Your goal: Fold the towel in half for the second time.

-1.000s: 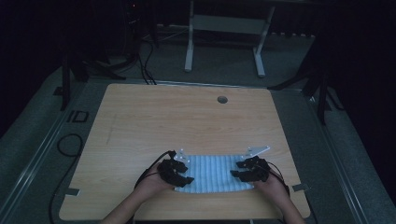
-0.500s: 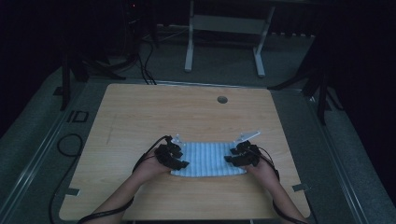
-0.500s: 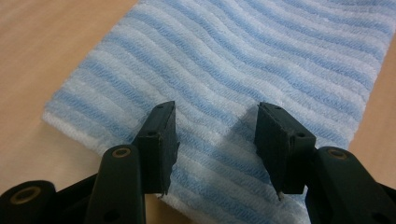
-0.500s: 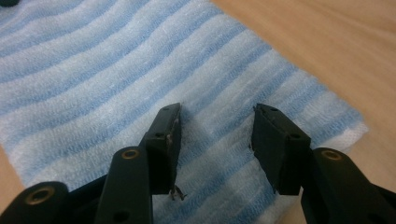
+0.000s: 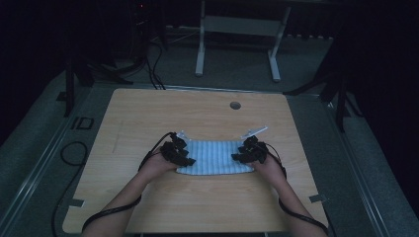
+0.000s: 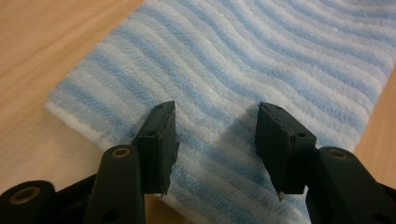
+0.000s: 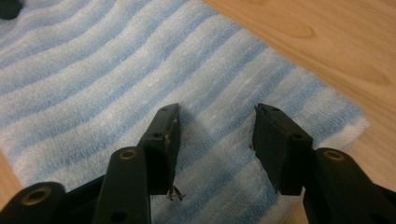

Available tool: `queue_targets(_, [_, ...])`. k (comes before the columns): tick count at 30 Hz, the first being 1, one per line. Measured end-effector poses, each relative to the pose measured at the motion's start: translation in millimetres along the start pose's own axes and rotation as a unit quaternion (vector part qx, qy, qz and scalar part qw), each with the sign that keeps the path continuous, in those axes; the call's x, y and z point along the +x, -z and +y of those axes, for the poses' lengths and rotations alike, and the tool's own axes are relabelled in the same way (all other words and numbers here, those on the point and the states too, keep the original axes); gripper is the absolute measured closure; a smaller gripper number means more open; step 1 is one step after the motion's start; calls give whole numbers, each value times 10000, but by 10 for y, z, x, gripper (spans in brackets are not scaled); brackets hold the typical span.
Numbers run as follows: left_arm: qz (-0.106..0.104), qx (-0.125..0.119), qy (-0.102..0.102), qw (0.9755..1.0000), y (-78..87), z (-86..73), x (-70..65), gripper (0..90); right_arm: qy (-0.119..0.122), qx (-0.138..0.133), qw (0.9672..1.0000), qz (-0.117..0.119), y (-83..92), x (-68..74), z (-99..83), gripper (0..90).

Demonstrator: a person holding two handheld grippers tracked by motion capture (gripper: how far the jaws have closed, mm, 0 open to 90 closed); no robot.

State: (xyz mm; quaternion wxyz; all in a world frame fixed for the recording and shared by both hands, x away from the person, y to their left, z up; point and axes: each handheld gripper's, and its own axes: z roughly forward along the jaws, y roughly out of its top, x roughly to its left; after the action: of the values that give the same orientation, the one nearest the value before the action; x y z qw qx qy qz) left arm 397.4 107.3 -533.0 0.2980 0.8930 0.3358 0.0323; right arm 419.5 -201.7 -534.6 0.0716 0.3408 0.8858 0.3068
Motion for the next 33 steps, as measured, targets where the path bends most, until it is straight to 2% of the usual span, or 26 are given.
queue_targets(4, [20, 55, -5, 10000, -3, 40, 78, 479, -14, 22, 10000, -4, -47, -28, 71, 500])
queue_targets(13, [165, 125, 247, 9995, -2, 123, 297, 475, -147, 49, 9999, 18, -188, -110, 280, 496])
queue_targets(18, [194, 138, 278, 9993, 8, 121, 330, 472, -197, 80, 9998, 24, -243, -136, 361, 490])
queue_targets(22, [178, 77, 424, 9989, 17, 109, 372, 471, -176, 123, 9998, 60, -257, -140, 394, 477])
queue_targets(27, [225, 145, 353, 9990, 18, 123, 367, 470, -222, 123, 9996, 104, -255, -148, 397, 472])
queue_targets(28, [223, 125, 411, 9988, 19, 129, 360, 469, -231, 126, 9996, 125, -251, -153, 400, 471])
queue_targets(33, [293, 40, 448, 9986, 73, 169, 332, 407, -215, 88, 9996, 151, -170, -141, 425, 452])
